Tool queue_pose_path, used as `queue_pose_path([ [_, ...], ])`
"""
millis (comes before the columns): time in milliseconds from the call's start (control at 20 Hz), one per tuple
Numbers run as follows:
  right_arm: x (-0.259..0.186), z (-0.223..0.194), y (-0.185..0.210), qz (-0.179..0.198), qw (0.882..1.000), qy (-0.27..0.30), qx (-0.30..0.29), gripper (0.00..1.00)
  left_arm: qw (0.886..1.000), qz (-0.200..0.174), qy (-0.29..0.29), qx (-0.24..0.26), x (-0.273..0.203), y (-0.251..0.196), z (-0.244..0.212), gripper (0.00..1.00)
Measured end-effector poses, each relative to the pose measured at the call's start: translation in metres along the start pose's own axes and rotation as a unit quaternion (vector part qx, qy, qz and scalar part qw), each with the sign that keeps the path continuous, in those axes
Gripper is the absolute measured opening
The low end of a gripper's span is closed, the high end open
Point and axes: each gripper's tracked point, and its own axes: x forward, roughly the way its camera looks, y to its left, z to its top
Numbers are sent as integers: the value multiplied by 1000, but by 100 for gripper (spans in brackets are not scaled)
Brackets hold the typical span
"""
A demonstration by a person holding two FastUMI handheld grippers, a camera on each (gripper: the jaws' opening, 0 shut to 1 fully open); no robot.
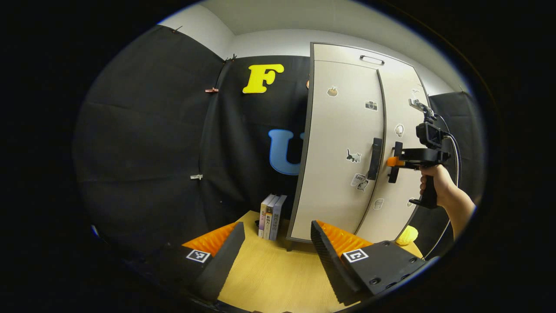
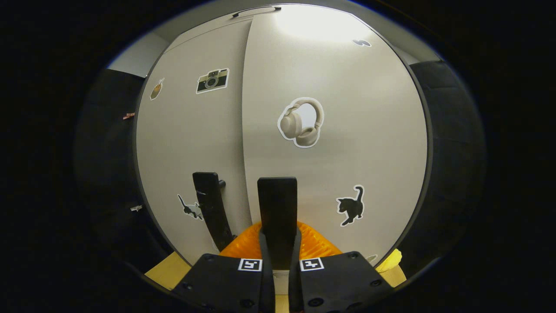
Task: Open the right door of the double-door shoe cabinet with the right hand, and open the left door with the left hand.
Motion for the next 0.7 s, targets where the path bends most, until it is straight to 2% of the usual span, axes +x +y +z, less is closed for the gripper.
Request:
queue_pose_path([
  [250, -17, 2, -6, 1, 1000, -6, 2, 16, 1000, -20, 0, 6, -9, 0, 0, 95],
  [700, -44, 4, -22, -6, 1000, -27, 9, 16, 996, -79, 2, 37, 9, -22, 3, 95],
])
